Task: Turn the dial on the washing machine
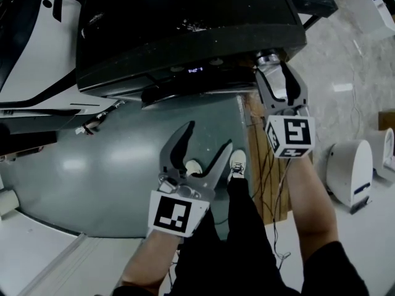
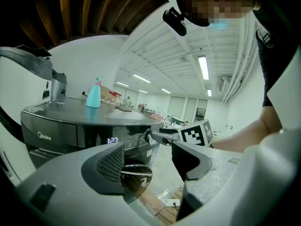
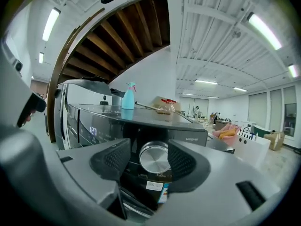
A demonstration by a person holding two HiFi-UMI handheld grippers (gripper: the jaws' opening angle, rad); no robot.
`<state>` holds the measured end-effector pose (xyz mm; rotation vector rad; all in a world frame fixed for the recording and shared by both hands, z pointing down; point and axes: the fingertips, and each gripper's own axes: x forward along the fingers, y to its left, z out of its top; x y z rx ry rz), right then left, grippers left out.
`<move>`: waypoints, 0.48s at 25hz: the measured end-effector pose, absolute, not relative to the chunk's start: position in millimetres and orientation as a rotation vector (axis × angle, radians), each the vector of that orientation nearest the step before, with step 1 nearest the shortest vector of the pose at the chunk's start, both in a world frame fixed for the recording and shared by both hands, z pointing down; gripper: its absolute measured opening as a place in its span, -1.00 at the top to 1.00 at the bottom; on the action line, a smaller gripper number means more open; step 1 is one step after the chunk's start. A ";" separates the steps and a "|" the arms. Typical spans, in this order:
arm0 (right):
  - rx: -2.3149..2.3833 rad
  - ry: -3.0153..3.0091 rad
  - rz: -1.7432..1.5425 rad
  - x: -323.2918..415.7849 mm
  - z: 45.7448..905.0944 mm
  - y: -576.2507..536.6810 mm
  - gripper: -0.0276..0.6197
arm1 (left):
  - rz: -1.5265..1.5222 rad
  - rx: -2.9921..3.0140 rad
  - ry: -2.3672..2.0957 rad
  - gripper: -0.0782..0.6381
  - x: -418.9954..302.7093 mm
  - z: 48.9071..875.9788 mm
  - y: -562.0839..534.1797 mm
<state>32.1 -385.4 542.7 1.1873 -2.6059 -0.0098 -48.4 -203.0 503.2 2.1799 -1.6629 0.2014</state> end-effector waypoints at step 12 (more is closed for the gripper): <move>1.148 -2.774 0.113 10.7 426.0 -335.4 0.92 | 0.148 2.279 -1.691 -0.05 -77.1 415.6 -191.4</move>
